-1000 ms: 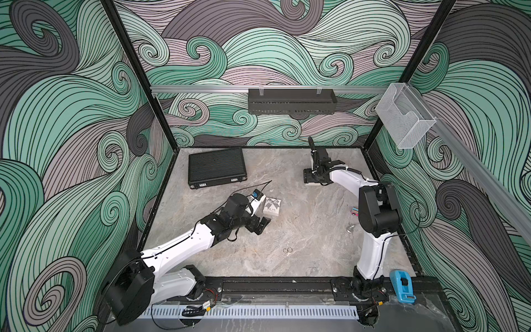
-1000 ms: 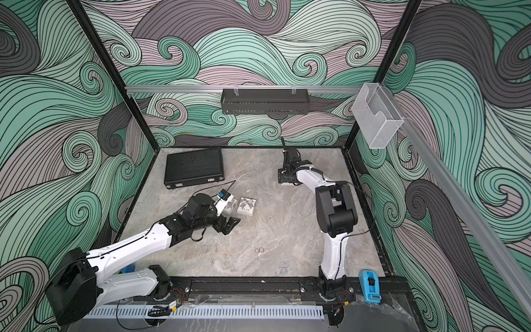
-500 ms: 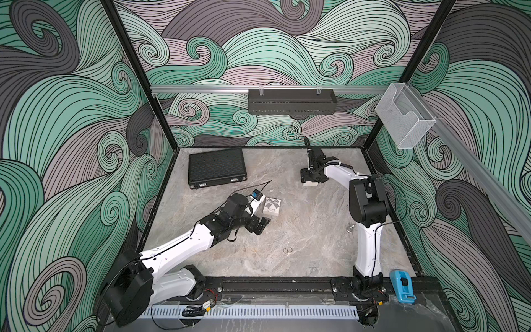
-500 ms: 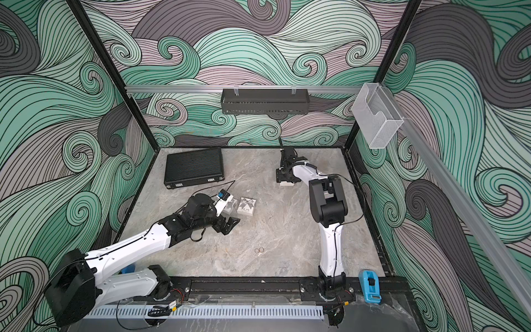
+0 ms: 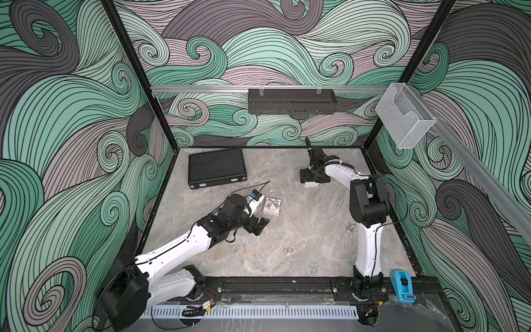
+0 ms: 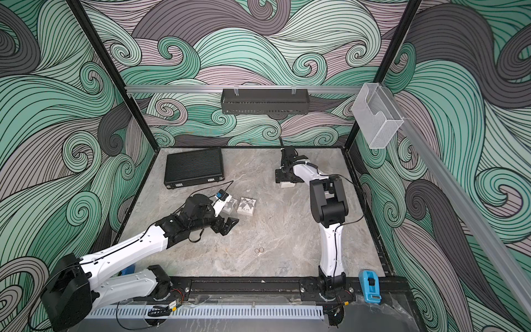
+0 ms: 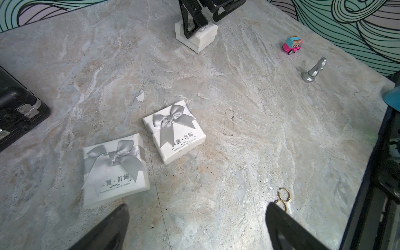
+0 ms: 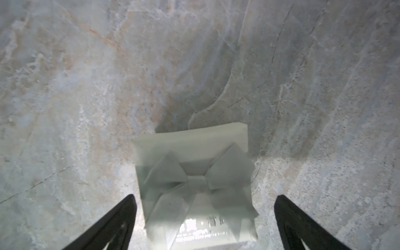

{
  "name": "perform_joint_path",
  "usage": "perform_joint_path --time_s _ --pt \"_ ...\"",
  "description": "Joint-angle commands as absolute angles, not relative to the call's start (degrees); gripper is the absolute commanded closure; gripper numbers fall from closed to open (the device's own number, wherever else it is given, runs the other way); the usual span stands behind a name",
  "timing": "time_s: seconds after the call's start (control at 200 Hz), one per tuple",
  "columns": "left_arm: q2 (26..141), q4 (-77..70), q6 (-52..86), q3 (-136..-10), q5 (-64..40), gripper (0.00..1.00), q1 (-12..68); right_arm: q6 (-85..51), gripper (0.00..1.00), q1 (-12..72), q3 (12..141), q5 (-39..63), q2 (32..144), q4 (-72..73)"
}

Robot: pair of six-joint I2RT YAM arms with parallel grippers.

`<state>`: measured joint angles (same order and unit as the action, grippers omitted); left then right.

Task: Take the rings out of the lift-off lid box
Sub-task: Place the jewelry box at the center of the board, then move the jewelry box to the center of the board.

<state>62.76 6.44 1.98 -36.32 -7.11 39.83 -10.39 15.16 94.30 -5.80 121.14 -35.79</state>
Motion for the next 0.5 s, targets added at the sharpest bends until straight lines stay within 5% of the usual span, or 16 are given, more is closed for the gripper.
perform_joint_path --time_s 0.0,0.3,0.496 --pt "59.5 8.6 1.6 -37.3 -7.7 0.01 39.9 -10.9 0.00 16.2 92.3 -6.9 112.7 -38.6" --pt "49.4 16.8 4.6 -37.4 -4.9 0.01 39.9 -28.4 0.00 32.1 78.7 -10.6 94.1 -40.5" --pt "43.6 20.0 7.1 -36.6 -5.1 0.01 40.1 -39.5 0.00 43.6 80.9 -16.7 95.6 -44.8"
